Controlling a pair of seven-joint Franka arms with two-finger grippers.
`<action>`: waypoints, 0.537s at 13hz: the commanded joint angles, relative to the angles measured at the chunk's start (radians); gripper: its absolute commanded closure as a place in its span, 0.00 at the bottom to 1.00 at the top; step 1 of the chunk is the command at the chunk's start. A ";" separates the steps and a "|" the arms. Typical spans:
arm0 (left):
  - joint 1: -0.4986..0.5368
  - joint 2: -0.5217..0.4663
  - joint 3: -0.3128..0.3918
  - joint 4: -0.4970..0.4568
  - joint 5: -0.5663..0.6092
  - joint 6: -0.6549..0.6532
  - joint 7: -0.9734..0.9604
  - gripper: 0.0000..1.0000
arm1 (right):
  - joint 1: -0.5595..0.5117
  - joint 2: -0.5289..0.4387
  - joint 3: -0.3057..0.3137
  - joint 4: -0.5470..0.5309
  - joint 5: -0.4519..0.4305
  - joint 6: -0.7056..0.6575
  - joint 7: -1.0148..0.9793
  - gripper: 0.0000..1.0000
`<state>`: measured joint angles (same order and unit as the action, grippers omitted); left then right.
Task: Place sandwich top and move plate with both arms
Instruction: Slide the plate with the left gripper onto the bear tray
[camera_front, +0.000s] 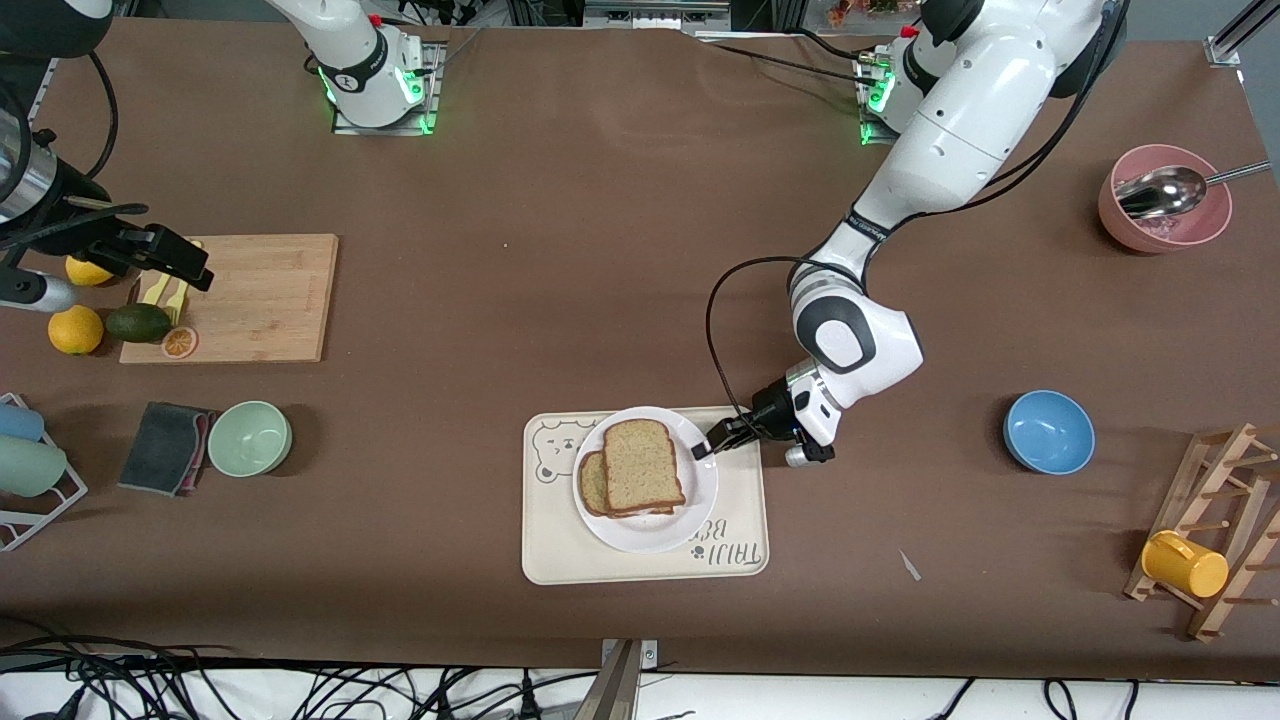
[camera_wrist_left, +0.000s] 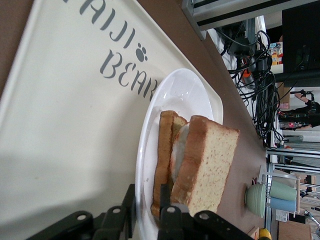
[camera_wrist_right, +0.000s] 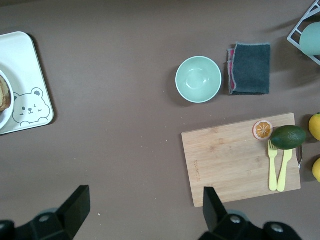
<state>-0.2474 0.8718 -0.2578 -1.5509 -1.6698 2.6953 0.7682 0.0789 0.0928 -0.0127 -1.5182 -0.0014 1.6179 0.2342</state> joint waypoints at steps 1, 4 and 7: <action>0.016 -0.052 0.003 -0.027 -0.028 0.001 0.000 0.29 | -0.005 0.010 0.007 0.030 -0.012 -0.013 -0.003 0.00; 0.031 -0.154 0.003 -0.136 -0.022 -0.005 0.002 0.24 | -0.005 0.010 0.007 0.030 -0.014 -0.013 0.004 0.00; 0.048 -0.295 0.002 -0.291 -0.022 -0.028 0.002 0.18 | -0.005 0.011 0.007 0.030 -0.012 -0.013 0.007 0.00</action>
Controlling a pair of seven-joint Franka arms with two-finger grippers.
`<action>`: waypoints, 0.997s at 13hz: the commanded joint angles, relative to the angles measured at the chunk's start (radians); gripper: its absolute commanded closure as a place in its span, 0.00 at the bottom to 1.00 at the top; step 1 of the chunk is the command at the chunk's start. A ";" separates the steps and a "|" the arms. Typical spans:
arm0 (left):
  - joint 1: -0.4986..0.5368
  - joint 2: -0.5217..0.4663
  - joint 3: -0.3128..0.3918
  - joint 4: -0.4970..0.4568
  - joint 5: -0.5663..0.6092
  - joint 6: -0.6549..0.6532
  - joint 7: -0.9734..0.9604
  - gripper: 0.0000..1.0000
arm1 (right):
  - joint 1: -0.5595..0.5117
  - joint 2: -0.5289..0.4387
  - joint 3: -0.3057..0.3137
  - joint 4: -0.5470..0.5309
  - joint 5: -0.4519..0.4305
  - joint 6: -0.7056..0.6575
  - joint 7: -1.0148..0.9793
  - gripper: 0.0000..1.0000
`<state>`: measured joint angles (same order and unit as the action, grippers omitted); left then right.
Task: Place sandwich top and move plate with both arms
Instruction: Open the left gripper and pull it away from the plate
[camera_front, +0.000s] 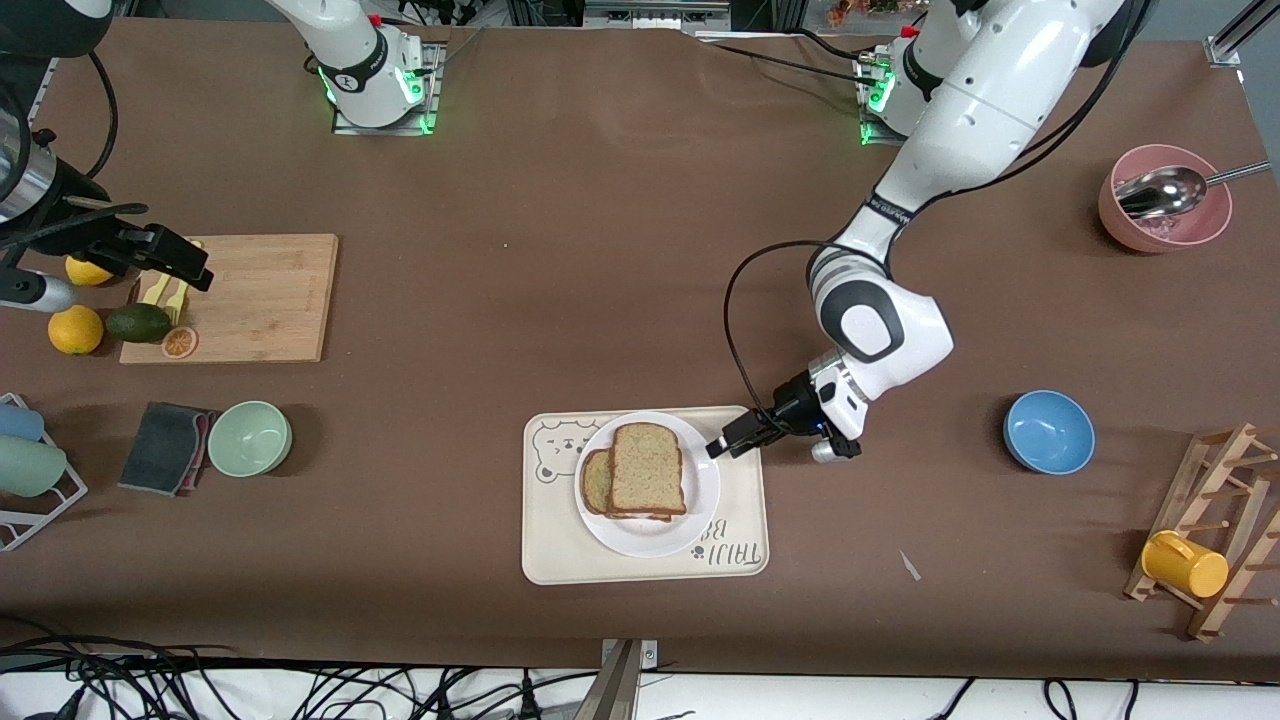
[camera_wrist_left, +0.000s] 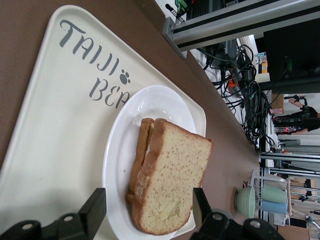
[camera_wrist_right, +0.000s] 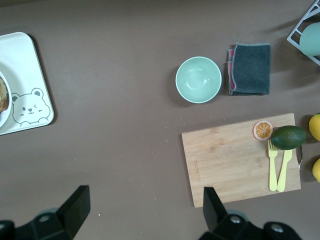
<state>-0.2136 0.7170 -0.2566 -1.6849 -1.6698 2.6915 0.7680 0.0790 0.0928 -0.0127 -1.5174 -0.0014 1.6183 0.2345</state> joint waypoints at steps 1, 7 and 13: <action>0.025 -0.184 0.000 -0.200 -0.022 -0.027 0.004 0.17 | -0.005 0.010 0.007 0.029 -0.012 -0.012 0.003 0.00; 0.106 -0.341 -0.039 -0.397 0.074 -0.078 0.002 0.04 | -0.002 0.010 0.008 0.029 -0.012 -0.017 0.003 0.00; 0.166 -0.502 -0.064 -0.608 0.200 -0.081 0.001 0.01 | 0.002 0.004 0.014 0.029 -0.012 -0.040 -0.010 0.00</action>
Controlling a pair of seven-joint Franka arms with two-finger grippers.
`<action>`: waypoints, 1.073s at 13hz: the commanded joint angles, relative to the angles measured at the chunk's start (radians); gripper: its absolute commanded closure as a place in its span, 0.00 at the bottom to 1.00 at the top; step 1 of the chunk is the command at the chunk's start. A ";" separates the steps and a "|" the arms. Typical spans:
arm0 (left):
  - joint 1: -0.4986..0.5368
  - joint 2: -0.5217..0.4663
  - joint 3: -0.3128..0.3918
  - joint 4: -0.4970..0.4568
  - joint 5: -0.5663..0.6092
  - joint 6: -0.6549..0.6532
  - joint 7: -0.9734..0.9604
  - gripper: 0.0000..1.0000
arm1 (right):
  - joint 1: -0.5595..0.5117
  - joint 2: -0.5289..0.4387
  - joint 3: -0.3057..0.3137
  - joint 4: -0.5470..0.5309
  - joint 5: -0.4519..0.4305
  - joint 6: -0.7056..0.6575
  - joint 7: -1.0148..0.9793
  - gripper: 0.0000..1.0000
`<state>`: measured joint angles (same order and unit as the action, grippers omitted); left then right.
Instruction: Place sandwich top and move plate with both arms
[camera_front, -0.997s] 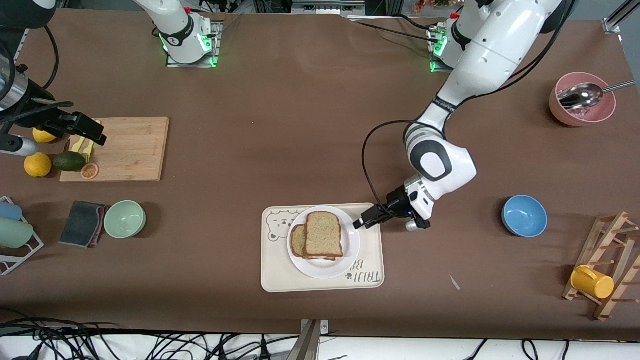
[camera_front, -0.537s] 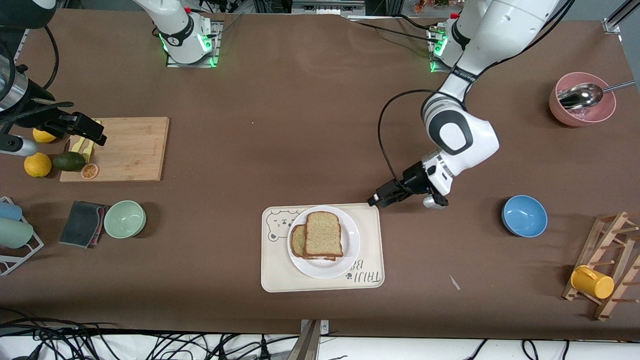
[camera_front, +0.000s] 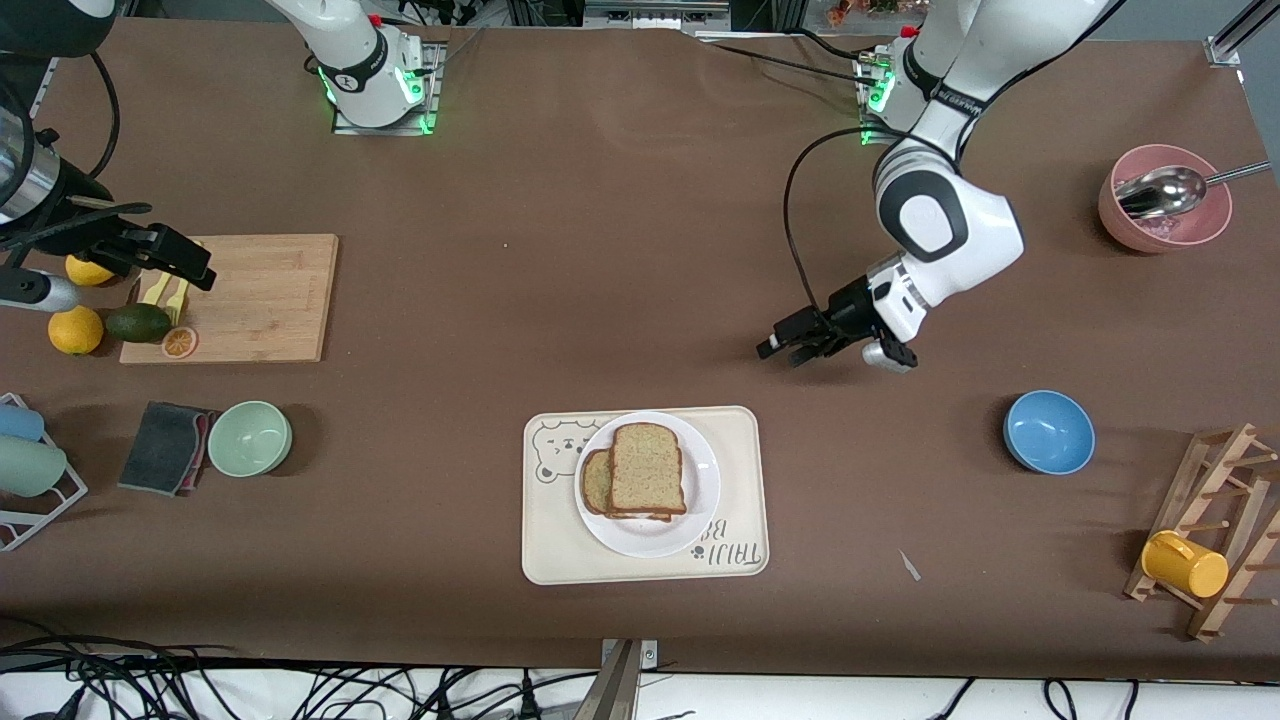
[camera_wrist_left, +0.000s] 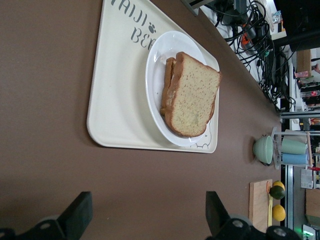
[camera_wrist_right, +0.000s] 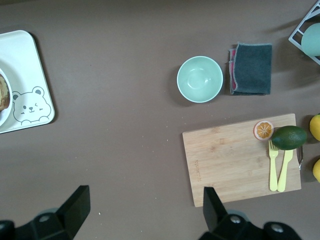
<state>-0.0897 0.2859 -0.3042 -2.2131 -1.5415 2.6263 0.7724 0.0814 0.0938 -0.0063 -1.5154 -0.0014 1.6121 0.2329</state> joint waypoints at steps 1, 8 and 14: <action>0.062 -0.073 -0.016 -0.089 0.116 -0.017 -0.004 0.01 | 0.000 0.003 0.006 0.027 -0.012 -0.038 -0.027 0.00; 0.192 -0.079 0.011 -0.051 0.584 -0.291 -0.175 0.00 | -0.006 0.007 0.000 0.026 0.006 -0.073 -0.056 0.00; 0.209 -0.109 0.112 0.077 0.951 -0.499 -0.422 0.00 | -0.006 0.007 0.002 0.026 0.006 -0.070 -0.043 0.00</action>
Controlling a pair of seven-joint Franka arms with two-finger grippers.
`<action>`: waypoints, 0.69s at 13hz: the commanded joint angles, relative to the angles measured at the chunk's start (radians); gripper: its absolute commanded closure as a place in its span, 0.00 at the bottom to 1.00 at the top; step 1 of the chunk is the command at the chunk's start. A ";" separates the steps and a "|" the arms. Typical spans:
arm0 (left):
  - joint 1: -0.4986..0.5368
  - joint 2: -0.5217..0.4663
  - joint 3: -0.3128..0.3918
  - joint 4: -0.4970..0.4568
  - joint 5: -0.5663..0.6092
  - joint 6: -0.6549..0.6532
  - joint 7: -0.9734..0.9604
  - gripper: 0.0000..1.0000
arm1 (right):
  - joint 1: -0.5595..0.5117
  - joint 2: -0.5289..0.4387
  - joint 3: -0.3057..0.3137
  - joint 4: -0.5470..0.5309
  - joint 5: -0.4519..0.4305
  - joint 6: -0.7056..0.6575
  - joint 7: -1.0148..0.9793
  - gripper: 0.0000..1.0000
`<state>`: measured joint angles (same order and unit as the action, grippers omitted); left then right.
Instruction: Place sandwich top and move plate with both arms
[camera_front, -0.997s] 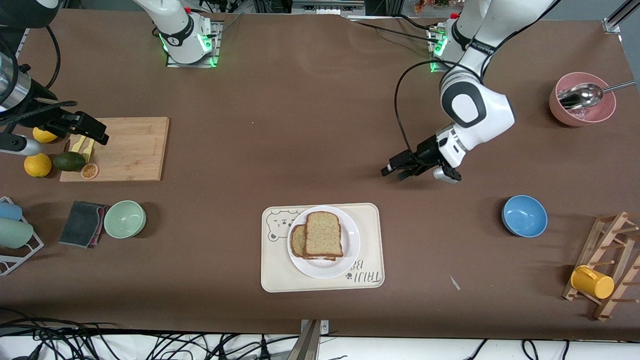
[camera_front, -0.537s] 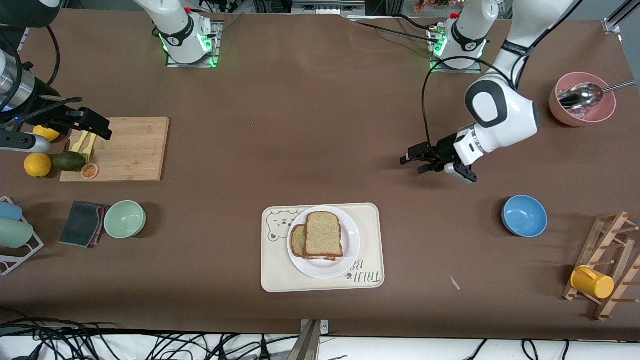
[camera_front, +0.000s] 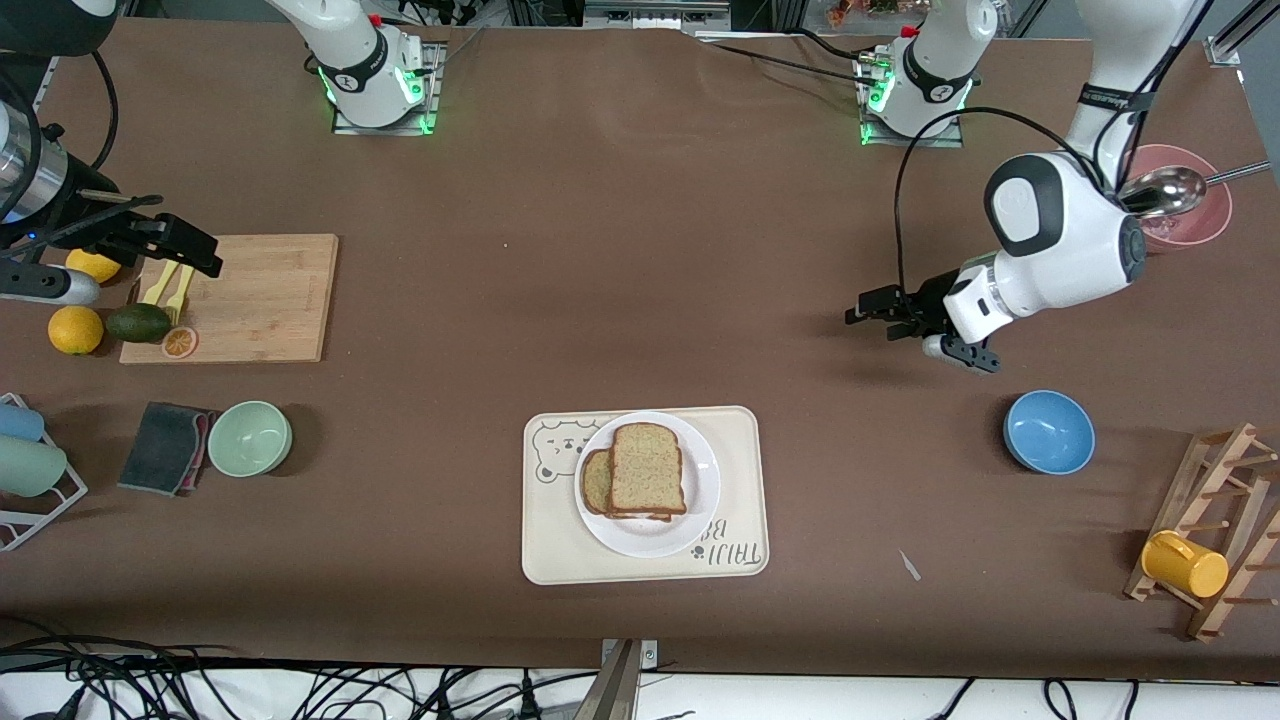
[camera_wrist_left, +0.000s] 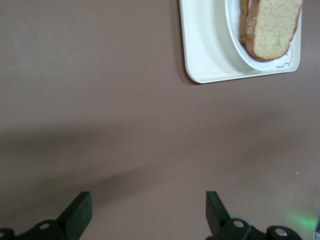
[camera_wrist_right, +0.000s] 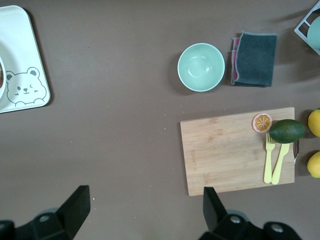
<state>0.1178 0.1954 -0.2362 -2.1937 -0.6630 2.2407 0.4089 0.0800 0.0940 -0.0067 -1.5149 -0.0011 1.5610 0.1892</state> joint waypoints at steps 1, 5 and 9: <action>0.002 -0.019 0.084 0.107 0.124 -0.198 -0.073 0.00 | -0.003 0.007 0.002 0.025 0.006 -0.018 0.003 0.00; 0.010 -0.030 0.123 0.236 0.400 -0.334 -0.209 0.00 | -0.003 0.009 0.002 0.025 0.004 -0.015 0.001 0.00; 0.014 -0.057 0.124 0.346 0.575 -0.377 -0.347 0.00 | -0.002 0.010 0.002 0.027 0.003 -0.010 -0.002 0.00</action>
<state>0.1303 0.1540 -0.1119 -1.9078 -0.1651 1.9102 0.1330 0.0803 0.0947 -0.0066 -1.5149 -0.0010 1.5613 0.1899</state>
